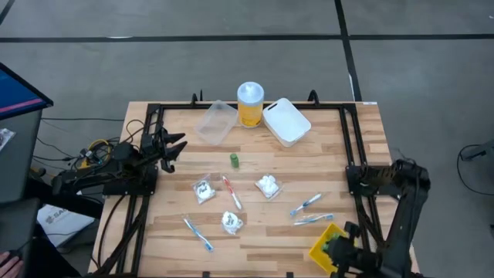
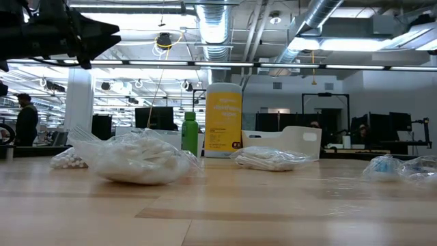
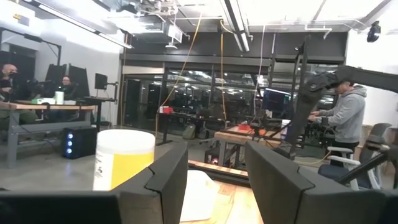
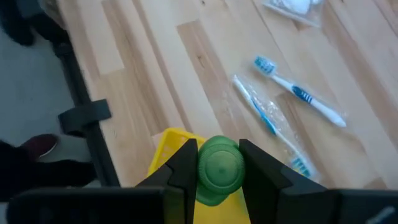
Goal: Pick & Place Travel size toiletries
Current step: Put the bottom shampoo into the yellow bin
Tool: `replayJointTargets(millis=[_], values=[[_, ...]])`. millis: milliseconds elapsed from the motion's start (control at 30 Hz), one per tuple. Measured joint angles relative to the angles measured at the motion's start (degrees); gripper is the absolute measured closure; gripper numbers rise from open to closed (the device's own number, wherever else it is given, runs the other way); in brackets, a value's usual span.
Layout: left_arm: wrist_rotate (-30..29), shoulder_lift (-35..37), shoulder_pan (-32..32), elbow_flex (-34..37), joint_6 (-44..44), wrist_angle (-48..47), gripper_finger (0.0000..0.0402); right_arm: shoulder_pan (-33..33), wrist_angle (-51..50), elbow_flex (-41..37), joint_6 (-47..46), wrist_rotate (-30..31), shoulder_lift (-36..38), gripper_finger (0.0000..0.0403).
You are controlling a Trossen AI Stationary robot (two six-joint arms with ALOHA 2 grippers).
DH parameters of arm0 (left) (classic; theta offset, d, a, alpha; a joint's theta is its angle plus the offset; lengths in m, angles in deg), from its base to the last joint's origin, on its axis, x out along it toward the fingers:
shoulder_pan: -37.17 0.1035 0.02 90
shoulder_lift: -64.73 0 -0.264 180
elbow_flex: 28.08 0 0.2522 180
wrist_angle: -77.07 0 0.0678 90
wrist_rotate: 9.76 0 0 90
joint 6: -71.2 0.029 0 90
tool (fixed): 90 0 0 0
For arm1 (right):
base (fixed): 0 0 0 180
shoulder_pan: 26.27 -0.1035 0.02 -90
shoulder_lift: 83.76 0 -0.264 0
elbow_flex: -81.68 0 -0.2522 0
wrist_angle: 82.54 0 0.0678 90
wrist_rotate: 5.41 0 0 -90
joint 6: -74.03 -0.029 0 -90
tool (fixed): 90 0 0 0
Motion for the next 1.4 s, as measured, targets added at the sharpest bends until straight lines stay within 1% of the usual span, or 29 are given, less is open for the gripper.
replayJointTargets(millis=[133,267,367,633,900,1033,1400], values=[[-0.19,0.0,-0.01,-0.01,0.0,0.0,0.0247,-1.64,-1.62,0.1,-5.03,0.13,-2.41,0.032],[-0.36,0.0,0.0,0.0,0.0,0.0,0.0247,-3.7,-4.11,0.02,-11.96,0.1,-4.57,0.032],[-0.36,0.0,-0.02,0.0,0.0,0.0,0.0247,-4.54,-3.9,-0.01,-15.12,0.13,-5.97,0.032],[-0.47,-0.02,-0.02,0.0,-0.02,0.0,0.0247,-3.96,-3.52,-1.04,-16.36,0.12,-8.7,0.032],[-0.6,-0.02,0.0,0.0,-0.02,0.07,0.0247,-2.91,-2.72,-2.96,-17.88,0.11,-8.87,0.032],[-0.64,-0.02,-0.01,-0.01,-0.02,0.07,0.0247,-2.07,-0.72,-4.23,-17.84,0.11,-8.87,0.032],[-2.5,-0.02,-0.01,-0.02,0.0,0.3,0.0247,-2.26,0.4,-4.4,-17.83,-0.08,-8.87,0.032]])
